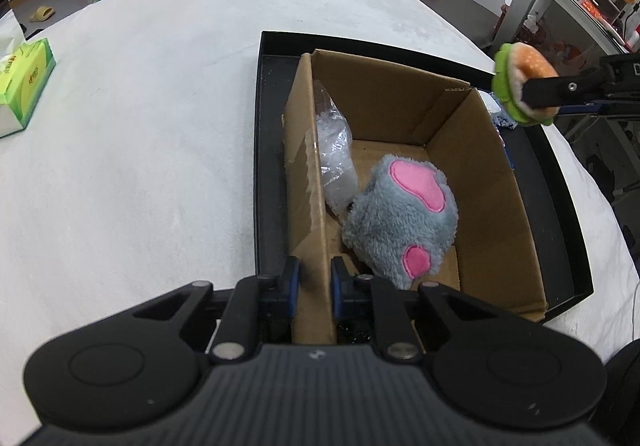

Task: Organize soft objects
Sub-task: 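Lift the burger plush and carry it over the box, then drop the burger plush into the box by opening the right gripper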

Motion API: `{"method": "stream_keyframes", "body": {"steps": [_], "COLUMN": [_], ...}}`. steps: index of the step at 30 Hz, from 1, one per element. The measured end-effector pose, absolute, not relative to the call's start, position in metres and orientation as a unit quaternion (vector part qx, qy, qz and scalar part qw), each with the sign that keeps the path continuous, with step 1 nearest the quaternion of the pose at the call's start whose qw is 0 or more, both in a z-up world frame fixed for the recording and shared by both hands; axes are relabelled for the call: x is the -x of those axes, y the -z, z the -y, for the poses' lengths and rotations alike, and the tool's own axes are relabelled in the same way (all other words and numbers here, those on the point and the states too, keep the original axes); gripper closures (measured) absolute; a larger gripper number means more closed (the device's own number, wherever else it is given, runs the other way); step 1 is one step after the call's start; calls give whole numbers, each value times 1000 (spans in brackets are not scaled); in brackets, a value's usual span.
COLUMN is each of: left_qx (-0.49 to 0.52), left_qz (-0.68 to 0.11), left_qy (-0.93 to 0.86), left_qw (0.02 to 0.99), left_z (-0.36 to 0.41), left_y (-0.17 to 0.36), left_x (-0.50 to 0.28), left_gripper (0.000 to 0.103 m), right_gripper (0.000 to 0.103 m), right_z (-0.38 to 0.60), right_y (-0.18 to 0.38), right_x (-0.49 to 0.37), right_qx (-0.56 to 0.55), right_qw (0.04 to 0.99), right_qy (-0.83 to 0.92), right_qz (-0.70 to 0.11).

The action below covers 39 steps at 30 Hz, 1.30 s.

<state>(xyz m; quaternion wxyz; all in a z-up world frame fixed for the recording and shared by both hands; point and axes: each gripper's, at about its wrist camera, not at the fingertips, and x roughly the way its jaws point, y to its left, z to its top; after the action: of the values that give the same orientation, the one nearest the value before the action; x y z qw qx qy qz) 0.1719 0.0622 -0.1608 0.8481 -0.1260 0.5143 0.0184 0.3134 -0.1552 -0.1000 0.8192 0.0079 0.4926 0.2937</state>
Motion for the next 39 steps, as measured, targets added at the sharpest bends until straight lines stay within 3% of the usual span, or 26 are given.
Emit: {"method": "stream_keyframes", "body": {"steps": [9,12,14,17,29,36,39], "left_qx": [137,141,137,131,125,120,118], "left_qz": [-520,-523,-524,-526,-523,-530,-532], "left_qy": [-30,-33,-35,-32,-37,-43,-45], "left_qw": [843,840,840,840,842,838,837], "left_z": [-59,-58,-55,-53,-52,-51,-51], "left_y": [161,163,162,161,160,156,154], "left_x": [-168,-167,-166,-167,-167,-172,-174], "left_gripper": [88,88,88,87,87,83,76], "right_gripper": [80,68,54,46,42,40,38], "right_z": [127,119,114,115,154,168,174], "right_y": [105,111,114,112,110,115,117], "right_x": [-306,-305,-303,-299,-304,-306,-308], "right_qx": [17,20,30,20,-1,-3,-8], "right_qw": [810,803,804,804,813,814,814], "right_qy": [-311,-314,-311,-321,-288,-279,-275], "right_qz": [-498,-506,-506,-501,-506,-510,-512]}}
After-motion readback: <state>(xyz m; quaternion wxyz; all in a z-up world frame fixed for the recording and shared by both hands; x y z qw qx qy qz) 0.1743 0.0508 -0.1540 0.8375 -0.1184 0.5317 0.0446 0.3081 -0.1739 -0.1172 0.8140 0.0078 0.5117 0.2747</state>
